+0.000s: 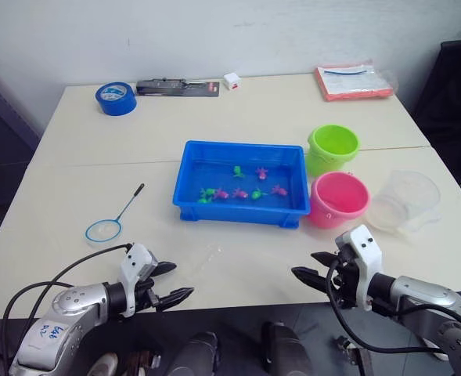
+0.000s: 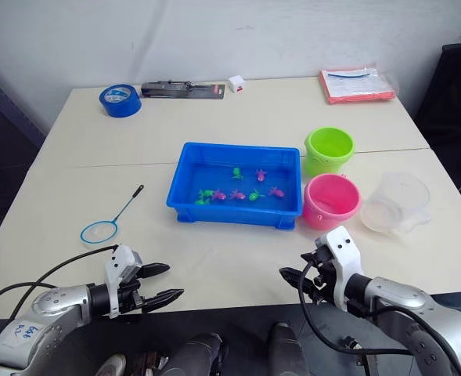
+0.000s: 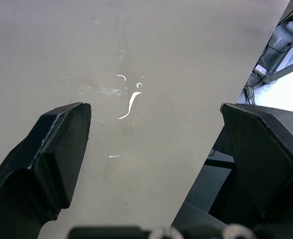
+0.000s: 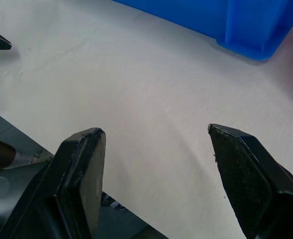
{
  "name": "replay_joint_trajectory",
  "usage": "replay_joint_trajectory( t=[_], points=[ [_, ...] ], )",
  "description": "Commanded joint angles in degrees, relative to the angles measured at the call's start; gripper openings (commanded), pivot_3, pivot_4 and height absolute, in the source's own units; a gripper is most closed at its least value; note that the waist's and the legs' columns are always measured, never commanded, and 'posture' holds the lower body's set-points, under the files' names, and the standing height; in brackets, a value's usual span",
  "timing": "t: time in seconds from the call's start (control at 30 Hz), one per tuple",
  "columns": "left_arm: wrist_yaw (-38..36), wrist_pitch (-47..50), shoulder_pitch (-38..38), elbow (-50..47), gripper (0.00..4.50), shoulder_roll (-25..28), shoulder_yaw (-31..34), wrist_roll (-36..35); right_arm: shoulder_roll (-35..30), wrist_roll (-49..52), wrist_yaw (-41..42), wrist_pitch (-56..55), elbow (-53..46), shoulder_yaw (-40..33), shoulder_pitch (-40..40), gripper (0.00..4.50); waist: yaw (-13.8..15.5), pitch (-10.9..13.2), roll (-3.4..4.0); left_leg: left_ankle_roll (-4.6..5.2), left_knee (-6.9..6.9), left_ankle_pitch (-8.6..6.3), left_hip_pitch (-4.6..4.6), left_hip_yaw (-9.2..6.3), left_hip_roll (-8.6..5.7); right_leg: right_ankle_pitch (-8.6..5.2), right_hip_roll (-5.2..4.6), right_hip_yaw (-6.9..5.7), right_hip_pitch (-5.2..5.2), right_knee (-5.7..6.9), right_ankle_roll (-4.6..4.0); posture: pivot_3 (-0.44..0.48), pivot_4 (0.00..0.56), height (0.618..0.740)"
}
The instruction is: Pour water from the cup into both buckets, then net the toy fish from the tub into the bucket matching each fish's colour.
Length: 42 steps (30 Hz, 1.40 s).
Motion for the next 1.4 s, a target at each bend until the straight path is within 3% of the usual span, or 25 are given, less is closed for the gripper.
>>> replay_joint_trajectory(
  t=[0.03, 0.63, 0.83, 1.0, 1.23, 1.4],
  points=[
    [-0.30, -0.61, 0.64, -2.20, 4.49, 0.20, 1.65, -1.21, -0.55, -0.01, 0.84, -1.41, -0.11, 0.21, -0.50, 4.50, -0.03, 0.00, 0.00, 0.00, 0.00, 0.00, 0.00, 0.00, 0.00, 0.00, 0.00, 0.00, 0.00, 0.00, 0.00, 0.000, 0.150, 0.740],
    [-1.65, -1.86, -0.88, -2.22, 4.49, 2.26, 2.77, -2.04, -0.39, -1.21, 1.07, -3.78, 0.74, 1.60, -0.62, 4.50, 0.05, 0.00, 0.00, 0.00, 0.00, 0.00, 0.00, 0.01, 0.00, 0.00, 0.00, 0.00, 0.00, 0.00, 0.00, 0.000, 0.150, 0.740],
    [-6.68, -0.14, -10.79, -1.12, 4.49, 5.83, 3.72, -5.82, -0.76, -0.34, -0.41, -2.77, 0.32, -2.82, 1.66, 4.50, 0.32, -0.01, -0.01, 0.00, 0.04, 0.00, -0.01, 0.00, 0.00, 0.00, 0.00, -0.02, 0.00, 0.03, 0.00, 0.000, 0.150, 0.740],
    [-11.98, 0.14, -20.79, 2.00, 4.49, 8.18, -0.87, -5.14, -1.66, -0.93, -1.39, -2.81, 0.30, -10.40, 5.61, 4.50, 0.32, -0.01, -0.02, 0.05, 0.04, -0.03, -0.02, 0.03, -0.03, 0.01, 0.00, 0.00, 0.00, -0.02, 0.01, 0.000, 0.150, 0.740],
    [-16.34, -1.17, -33.22, 9.77, 4.49, 6.38, -6.21, -3.37, 0.18, -5.35, -8.64, -1.26, 1.16, -15.92, 9.29, 4.50, 0.04, -0.01, -0.03, 0.02, 0.06, -0.01, 0.01, 0.08, 0.00, 0.01, 0.02, 0.04, -0.03, 0.10, 0.01, 0.000, 0.150, 0.740],
    [-19.09, -4.16, -39.82, 18.05, 4.49, 3.90, -9.87, -0.08, 5.30, -10.96, -17.44, -2.02, 4.61, -18.03, 5.71, 4.50, -0.27, -0.01, -0.04, 0.02, 0.10, -0.01, 0.01, 0.14, -0.02, 0.02, 0.02, 0.10, -0.04, 0.13, 0.03, 0.000, 0.150, 0.740]
  ],
)
